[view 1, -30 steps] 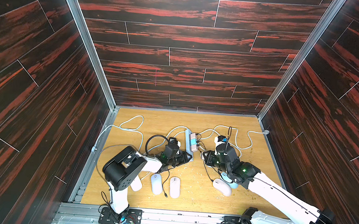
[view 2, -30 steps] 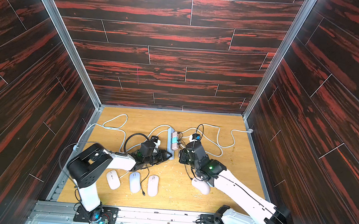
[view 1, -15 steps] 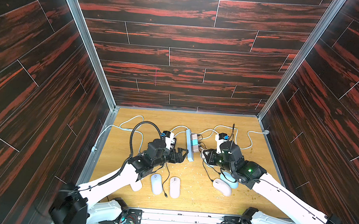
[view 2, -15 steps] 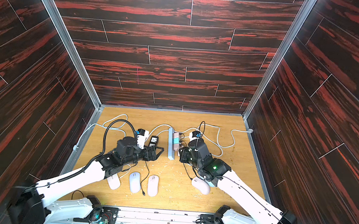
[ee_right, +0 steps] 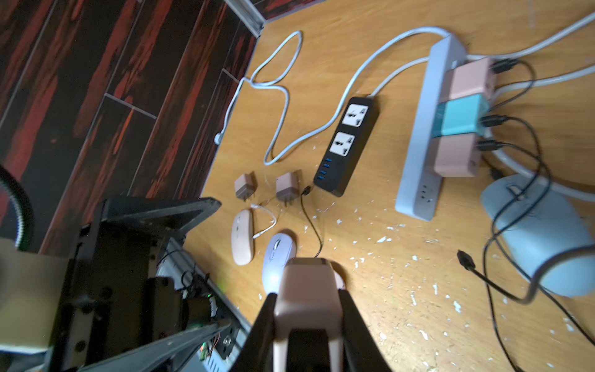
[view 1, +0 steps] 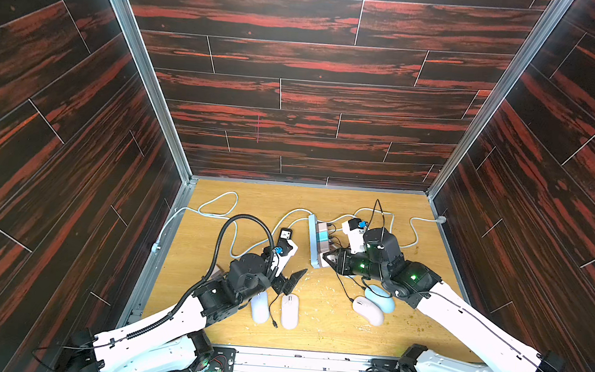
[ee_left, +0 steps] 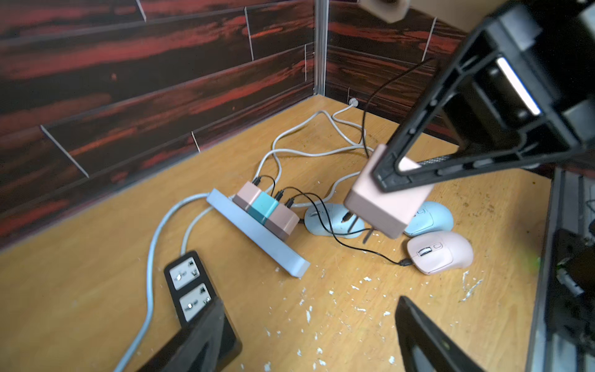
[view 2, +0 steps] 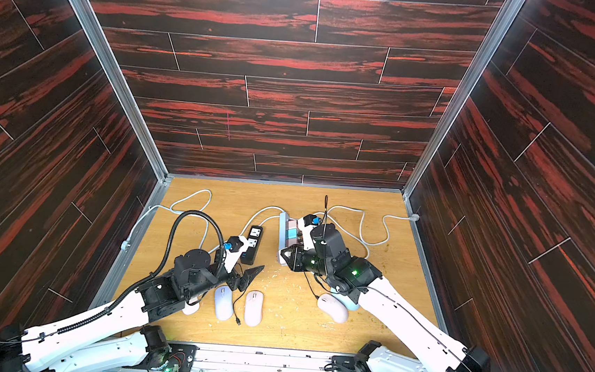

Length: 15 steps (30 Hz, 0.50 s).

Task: Unplug the wireless mouse
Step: Remove the power cord from the plug.

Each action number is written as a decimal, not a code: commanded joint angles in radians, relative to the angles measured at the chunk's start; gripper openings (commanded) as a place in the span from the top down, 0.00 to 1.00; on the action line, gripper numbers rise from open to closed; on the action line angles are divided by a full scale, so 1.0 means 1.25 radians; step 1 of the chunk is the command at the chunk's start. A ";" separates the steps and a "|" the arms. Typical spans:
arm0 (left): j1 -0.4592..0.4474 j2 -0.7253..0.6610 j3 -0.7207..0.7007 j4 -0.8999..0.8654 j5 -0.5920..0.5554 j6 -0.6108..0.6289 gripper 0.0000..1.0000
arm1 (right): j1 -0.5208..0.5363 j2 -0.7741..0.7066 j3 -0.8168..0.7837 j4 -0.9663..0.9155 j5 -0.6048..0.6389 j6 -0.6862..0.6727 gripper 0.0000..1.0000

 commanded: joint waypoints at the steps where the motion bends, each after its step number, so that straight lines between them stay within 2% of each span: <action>1: -0.004 -0.003 0.011 0.035 0.038 0.155 0.17 | 0.002 0.012 0.021 0.033 -0.108 -0.021 1.00; 6: -0.007 0.038 0.042 0.021 0.053 0.175 0.17 | 0.019 0.033 0.021 0.048 -0.128 -0.011 1.00; 10: -0.017 0.065 0.057 0.017 0.030 0.200 0.18 | 0.024 0.043 0.020 0.059 -0.138 0.005 1.00; 15: -0.025 0.094 0.070 0.019 0.015 0.238 0.23 | 0.034 0.056 0.022 0.060 -0.149 0.017 1.00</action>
